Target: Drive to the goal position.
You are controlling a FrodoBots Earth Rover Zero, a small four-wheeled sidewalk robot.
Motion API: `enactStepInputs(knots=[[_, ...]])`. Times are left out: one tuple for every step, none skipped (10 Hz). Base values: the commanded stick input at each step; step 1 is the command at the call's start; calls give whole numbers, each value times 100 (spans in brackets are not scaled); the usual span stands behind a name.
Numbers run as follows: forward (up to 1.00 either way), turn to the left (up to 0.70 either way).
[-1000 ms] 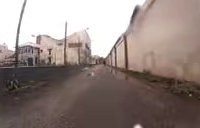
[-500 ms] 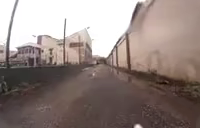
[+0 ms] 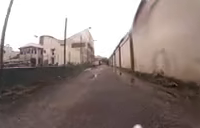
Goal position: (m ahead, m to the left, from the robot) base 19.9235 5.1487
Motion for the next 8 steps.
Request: enactStepInputs(knots=[[50,9],[50,9],[50,9],[50,9],[50,9],[50,9],[50,9],[50,9]])
